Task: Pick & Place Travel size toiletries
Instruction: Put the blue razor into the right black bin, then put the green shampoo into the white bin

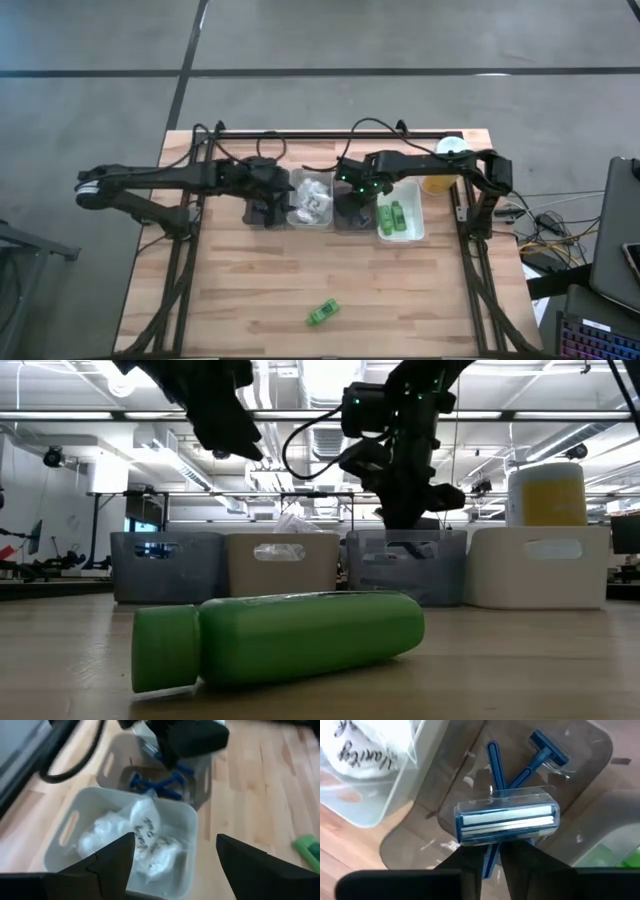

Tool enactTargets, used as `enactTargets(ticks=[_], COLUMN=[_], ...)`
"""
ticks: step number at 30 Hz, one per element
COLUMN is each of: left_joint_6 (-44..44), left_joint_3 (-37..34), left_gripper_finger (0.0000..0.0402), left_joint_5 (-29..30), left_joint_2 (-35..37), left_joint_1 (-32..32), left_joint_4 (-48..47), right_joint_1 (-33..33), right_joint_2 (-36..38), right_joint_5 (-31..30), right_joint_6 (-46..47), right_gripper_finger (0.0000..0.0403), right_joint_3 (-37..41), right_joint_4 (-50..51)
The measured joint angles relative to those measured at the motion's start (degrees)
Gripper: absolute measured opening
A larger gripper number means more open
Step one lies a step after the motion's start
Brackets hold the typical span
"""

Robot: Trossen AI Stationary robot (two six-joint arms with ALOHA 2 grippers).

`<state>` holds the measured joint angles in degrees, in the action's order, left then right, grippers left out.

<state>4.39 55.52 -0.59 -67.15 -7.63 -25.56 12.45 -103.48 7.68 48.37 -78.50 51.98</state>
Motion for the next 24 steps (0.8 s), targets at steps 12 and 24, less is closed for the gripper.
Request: enactTargets(ticks=[12,24], left_joint_6=[-1.08,4.34], left_joint_3=[-6.50,-6.38], left_gripper_finger=[0.0284,0.0284], left_joint_5=[-18.67,-21.42], left_joint_2=[2.32,2.36], left_joint_1=[-12.83,-10.53], left_joint_4=[6.31,7.56], right_joint_1=[-0.02,-6.33], right_joint_2=[0.90,10.77], right_joint_5=[-0.51,-7.61], right_joint_6=[4.45,-0.84], right_gripper_finger=[0.0171,0.0245], right_joint_3=[-0.33,-0.87], right_joint_4=[-0.14,0.90])
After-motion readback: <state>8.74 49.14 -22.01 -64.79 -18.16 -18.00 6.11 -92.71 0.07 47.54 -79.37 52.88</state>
